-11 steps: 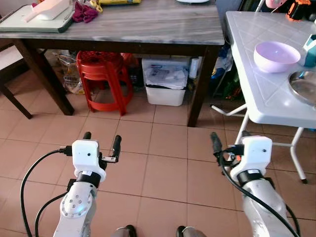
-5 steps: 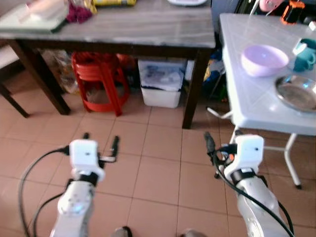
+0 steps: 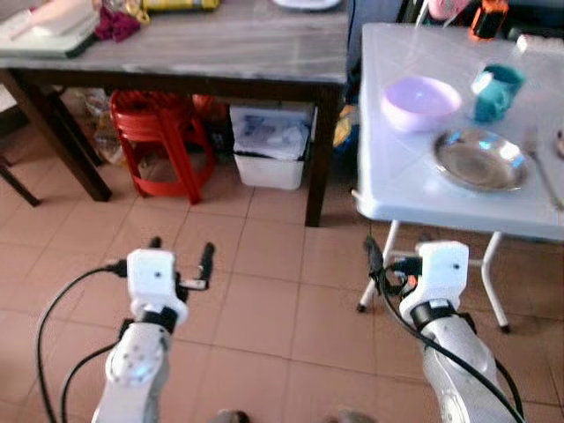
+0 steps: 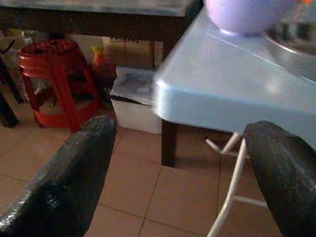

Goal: Setting the table

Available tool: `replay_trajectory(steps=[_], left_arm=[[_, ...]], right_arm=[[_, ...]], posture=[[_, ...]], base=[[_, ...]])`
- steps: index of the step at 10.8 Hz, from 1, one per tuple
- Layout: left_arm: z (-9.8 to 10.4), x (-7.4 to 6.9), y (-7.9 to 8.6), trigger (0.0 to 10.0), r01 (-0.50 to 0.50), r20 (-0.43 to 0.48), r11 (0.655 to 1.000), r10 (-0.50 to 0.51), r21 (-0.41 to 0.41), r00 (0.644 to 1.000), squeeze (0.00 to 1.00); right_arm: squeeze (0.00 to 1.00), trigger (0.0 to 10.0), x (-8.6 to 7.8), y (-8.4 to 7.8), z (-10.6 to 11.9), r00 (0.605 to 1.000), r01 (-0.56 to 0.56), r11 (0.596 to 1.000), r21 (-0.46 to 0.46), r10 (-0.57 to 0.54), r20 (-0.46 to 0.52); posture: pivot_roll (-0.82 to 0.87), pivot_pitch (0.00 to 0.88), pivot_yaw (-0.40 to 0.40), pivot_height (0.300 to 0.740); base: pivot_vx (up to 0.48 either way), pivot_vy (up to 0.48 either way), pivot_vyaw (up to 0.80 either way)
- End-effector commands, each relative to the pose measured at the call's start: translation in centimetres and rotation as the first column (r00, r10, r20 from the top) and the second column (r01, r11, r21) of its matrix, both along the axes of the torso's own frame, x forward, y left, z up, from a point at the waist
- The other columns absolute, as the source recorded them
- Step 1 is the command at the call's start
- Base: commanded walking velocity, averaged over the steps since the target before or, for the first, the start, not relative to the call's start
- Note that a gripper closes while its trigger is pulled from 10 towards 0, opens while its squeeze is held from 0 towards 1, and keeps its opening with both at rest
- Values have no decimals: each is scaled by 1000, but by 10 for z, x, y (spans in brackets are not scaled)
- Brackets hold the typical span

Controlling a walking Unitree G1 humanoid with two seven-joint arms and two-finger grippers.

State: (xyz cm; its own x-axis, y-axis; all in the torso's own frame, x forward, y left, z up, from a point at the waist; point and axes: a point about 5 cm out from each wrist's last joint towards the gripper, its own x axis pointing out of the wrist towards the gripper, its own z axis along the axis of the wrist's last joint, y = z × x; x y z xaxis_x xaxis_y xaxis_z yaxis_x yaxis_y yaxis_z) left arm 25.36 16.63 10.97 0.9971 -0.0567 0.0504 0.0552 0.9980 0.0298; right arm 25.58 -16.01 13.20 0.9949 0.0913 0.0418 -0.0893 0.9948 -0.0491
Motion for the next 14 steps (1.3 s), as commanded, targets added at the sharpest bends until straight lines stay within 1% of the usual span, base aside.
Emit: replay_trajectory(steps=[1, 3, 5, 7, 8, 9, 10, 11, 12, 13, 14], left_arm=[[-3, -1, -3, 10000, 12, -13, 1000, -12, -3, 1000, 0], [-3, 0, -3, 10000, 12, -14, 1000, -12, -6, 1000, 0], [-4, 1, -4, 10000, 9, -12, 1000, -9, -2, 1000, 0], [-5, 1, -5, 10000, 9, -16, 999, -10, -31, 1000, 0], [-3, 2, -5, 10000, 12, -9, 1000, -12, -23, 1000, 0], [-3, 3, -6, 10000, 13, -6, 999, -13, -33, 1000, 0], [-4, 3, -6, 10000, 11, -12, 1000, -11, -25, 1000, 0], [-4, 3, -7, 10000, 12, -14, 999, -13, -29, 1000, 0], [-4, 4, -7, 10000, 11, -12, 999, -11, -40, 1000, 0], [-2, 5, -7, 10000, 10, -4, 998, -10, -54, 1000, 0], [12, 7, -3, 10000, -12, 59, 996, 18, -92, 998, 0]], right_arm=[[0, 10000, -2, -7, -1, 1000, 26, 1000, -1, -26, -3], [0, 10000, -1, -8, -1, 1000, 28, 1000, -1, -28, -1], [0, 10000, -2, -8, -2, 1000, 15, 1000, -12, -15, -5], [0, 10000, -3, -8, -4, 1000, 12, 1000, -27, -13, -17], [0, 10000, -2, -8, -2, 1000, 25, 997, -77, -26, -5], [0, 10000, -2, -10, -4, 999, 54, 990, -127, -54, 2], [0, 10000, -3, -11, -5, 998, 58, 994, -89, -60, -13], [0, 10000, -2, -10, -5, 998, 60, 995, -83, -61, -17], [0, 10000, -2, -7, -4, 998, 64, 991, -115, -66, -14], [0, 10000, -4, -6, -2, 999, 44, 990, -133, -44, 1], [0, 10000, -6, -14, 8, 994, 92, 993, -68, -88, 57]], posture=[[-100, 196, 52, 740], [-102, 192, 50, 740], [-106, 192, 53, 740], [-110, 192, 55, 740], [-113, 194, 56, 740], [-117, 195, 55, 740], [-119, 196, 54, 740], [-121, 197, 52, 740], [-125, 199, 51, 740], [-124, 198, 50, 740], [-126, 201, 52, 740]], base=[[0, -341, 0], [0, -345, 0], [0, 0, 0], [0, 0, 0], [0, 0, 0], [0, 0, 0], [0, 0, 0], [0, 0, 0], [0, 0, 0], [0, 0, 0], [0, 0, 0]])
